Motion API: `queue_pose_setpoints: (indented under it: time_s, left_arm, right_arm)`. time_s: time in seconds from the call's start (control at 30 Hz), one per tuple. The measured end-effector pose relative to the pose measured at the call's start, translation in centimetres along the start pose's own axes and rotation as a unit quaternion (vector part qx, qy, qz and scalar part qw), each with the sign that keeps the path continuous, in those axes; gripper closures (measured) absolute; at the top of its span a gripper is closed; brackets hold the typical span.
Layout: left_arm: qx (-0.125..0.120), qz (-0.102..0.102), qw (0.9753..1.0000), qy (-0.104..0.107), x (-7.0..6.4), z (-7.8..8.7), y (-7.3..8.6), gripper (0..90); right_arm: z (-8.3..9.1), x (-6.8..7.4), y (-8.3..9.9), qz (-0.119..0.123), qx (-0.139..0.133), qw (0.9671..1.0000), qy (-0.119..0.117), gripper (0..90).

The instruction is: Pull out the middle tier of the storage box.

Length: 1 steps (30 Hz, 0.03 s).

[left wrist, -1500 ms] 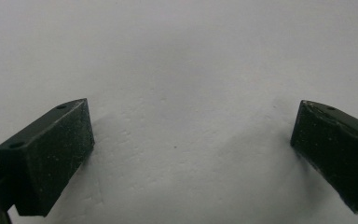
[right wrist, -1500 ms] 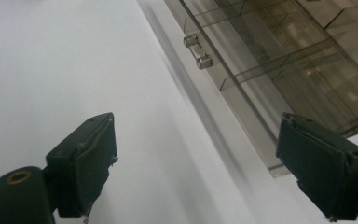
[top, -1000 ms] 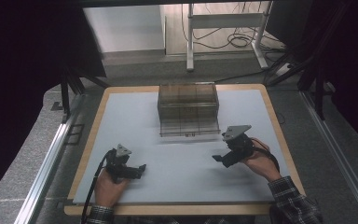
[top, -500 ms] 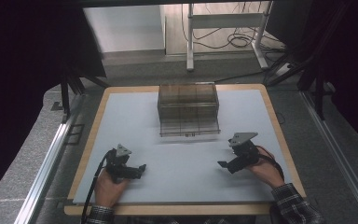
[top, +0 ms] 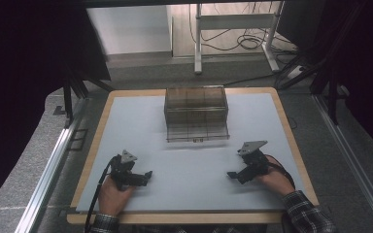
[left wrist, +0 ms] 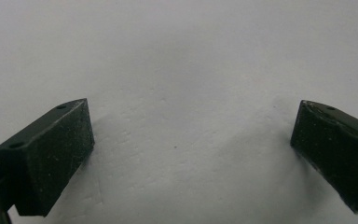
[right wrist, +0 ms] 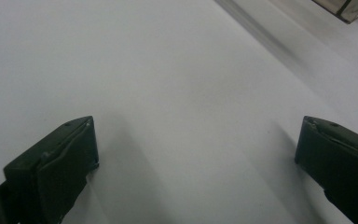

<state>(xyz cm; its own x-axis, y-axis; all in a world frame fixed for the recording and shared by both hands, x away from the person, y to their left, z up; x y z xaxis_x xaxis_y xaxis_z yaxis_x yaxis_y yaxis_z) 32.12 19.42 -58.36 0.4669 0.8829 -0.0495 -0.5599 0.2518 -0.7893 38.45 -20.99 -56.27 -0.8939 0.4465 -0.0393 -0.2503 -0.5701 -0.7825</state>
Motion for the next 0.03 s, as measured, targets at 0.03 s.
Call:
queue_pose_setpoints:
  time_s: [0.03]
  left_arm:
    - [0.000, -0.002, 1.0000, -0.001, -0.02, 0.01, 0.00, 0.0]
  right_arm:
    - [-0.01, 0.00, 0.01, 0.000, 0.000, 1.0000, 0.000, 0.0]
Point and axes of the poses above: each handheld gripper's, and its own axes: z roughly backward along the jaws, y roughly out of its underside, x roughly to its left, the point moved 4 cm from there along -z, roughly forward along the jaws, and after that the axes turned 9 degrees about -x, right-handed, at the moved point
